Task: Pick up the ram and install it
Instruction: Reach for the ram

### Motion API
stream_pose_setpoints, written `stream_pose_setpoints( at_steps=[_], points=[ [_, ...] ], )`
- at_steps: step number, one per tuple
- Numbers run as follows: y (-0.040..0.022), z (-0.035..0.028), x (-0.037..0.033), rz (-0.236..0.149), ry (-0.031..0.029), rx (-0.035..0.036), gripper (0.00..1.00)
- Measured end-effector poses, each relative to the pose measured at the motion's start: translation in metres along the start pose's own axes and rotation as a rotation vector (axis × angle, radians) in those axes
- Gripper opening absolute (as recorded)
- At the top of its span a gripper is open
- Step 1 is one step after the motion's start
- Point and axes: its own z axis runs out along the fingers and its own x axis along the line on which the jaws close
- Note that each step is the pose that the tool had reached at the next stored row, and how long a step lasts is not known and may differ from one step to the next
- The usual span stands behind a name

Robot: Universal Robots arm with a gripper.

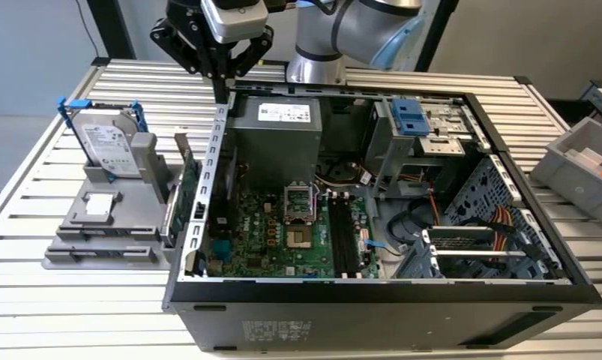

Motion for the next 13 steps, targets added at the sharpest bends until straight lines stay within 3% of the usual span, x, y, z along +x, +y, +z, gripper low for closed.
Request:
stream_pose_setpoints(
  at_steps=[13],
  points=[
    [-0.0010,-0.0003,0.0147,0.000,0.0000,0.0000,0.00]
  ],
)
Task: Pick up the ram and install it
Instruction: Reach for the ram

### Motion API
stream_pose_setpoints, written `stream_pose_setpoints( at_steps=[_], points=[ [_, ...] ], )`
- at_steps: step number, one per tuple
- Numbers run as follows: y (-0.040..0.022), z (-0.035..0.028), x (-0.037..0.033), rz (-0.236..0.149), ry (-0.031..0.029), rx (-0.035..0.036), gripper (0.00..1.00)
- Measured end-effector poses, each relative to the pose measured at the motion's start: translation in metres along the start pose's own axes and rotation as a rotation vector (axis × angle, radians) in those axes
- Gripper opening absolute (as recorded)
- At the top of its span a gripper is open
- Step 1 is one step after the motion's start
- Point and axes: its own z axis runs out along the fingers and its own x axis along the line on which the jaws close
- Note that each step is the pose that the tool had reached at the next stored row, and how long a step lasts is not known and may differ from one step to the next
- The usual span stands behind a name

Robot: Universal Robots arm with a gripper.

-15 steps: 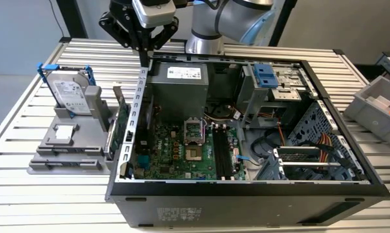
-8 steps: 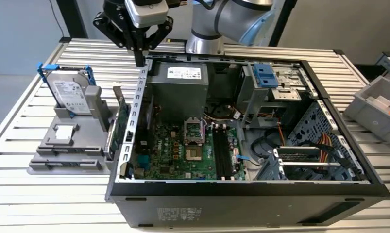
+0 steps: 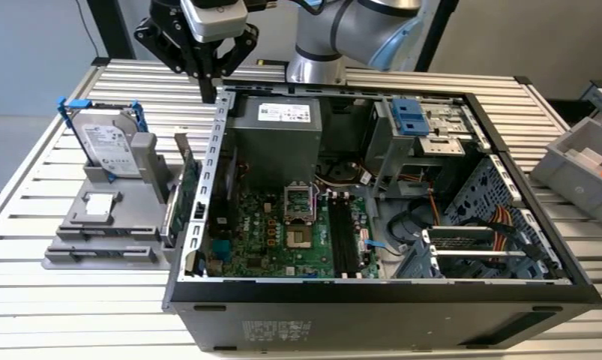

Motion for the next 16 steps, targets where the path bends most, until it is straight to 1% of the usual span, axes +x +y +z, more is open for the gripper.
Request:
stream_pose_setpoints(
  at_steps=[10,16],
  points=[
    [-0.0010,-0.0003,0.0136,0.000,0.0000,0.0000,0.00],
    [-0.0014,-0.0004,0.0198,0.000,0.0000,0.0000,0.00]
  ],
)
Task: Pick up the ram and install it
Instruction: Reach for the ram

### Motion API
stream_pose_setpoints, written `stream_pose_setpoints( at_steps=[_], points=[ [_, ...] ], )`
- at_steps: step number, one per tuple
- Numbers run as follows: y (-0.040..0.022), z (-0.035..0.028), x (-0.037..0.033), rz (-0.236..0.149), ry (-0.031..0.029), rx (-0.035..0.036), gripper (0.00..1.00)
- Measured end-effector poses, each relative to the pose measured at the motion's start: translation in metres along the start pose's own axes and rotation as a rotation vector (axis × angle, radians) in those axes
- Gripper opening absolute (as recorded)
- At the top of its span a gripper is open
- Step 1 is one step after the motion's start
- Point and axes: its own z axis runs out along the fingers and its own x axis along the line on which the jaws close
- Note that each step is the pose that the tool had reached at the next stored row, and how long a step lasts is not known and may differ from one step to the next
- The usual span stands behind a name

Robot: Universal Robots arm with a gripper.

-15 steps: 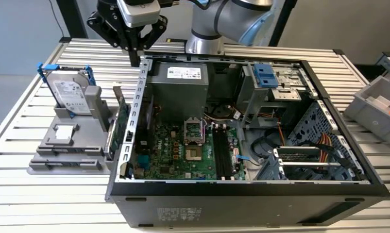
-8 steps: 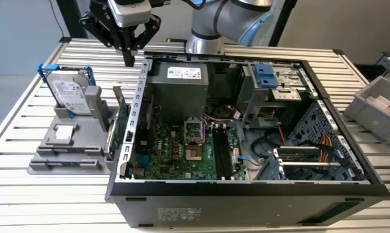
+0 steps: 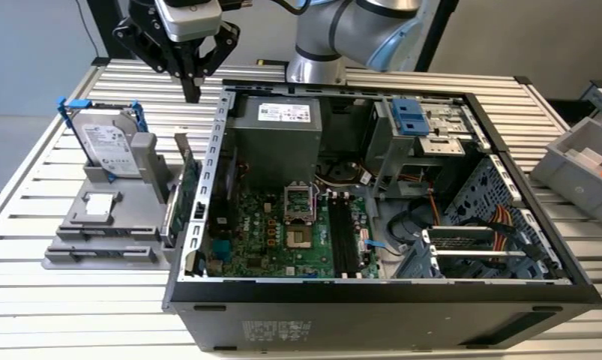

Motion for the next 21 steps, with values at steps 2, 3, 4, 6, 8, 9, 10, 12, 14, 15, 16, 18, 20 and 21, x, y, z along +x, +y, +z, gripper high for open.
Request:
stream_pose_setpoints(
  at_steps=[2,3,4,6,8,9,10,12,14,15,16,18,20,21],
  points=[
    [-0.0001,0.0000,0.0017,0.000,0.0000,0.0000,0.00],
    [-0.0002,-0.0001,0.0027,0.000,0.0000,0.0000,0.00],
    [-0.0003,-0.0001,0.0037,0.000,0.0000,0.0000,0.00],
    [-0.0004,-0.0001,0.0054,0.000,0.0000,-0.0001,0.00],
    [-0.0004,-0.0001,0.0064,0.000,0.0003,-0.0001,0.00],
    [-0.0005,-0.0001,0.0069,0.000,0.0004,0.0000,0.00],
    [-0.0005,-0.0002,0.0072,0.000,0.0006,-0.0001,0.00],
    [-0.0008,-0.0002,0.0079,0.000,0.0009,-0.0008,0.00],
    [-0.0008,-0.0002,0.0088,0.000,0.0009,-0.0010,0.00],
    [-0.0008,-0.0002,0.0092,0.000,0.0009,-0.0010,0.00],
    [-0.0009,-0.0002,0.0097,0.000,0.0010,-0.0010,0.00],
    [-0.0010,-0.0003,0.0109,0.000,0.0010,-0.0009,0.00],
    [-0.0011,-0.0003,0.0123,0.000,0.0010,-0.0010,0.00],
    [-0.0011,-0.0003,0.0132,0.000,0.0010,-0.0009,0.00]
  ],
)
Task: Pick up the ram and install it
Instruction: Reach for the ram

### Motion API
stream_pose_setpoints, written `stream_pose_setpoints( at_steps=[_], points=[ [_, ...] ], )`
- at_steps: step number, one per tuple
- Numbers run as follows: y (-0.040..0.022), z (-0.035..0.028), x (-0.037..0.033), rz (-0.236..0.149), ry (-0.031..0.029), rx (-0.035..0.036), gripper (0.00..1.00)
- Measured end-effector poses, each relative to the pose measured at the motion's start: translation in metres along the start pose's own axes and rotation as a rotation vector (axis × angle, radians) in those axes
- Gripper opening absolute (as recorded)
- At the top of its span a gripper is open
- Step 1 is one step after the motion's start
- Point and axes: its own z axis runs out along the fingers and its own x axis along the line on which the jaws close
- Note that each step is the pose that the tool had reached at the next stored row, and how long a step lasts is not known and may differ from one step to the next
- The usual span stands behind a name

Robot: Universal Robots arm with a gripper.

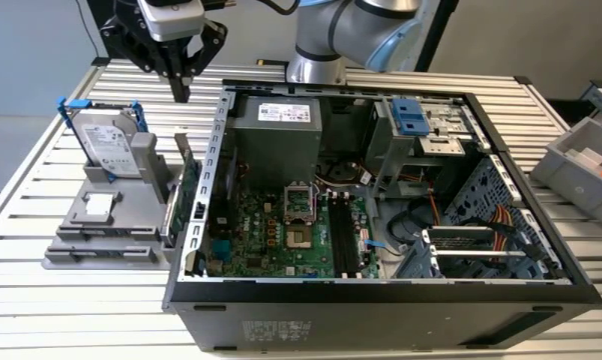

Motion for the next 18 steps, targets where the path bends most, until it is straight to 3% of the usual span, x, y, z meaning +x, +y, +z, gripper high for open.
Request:
stream_pose_setpoints(
  at_steps=[18],
  points=[
    [-0.0014,-0.0004,0.0207,0.000,0.0000,-0.0001,0.00]
  ],
)
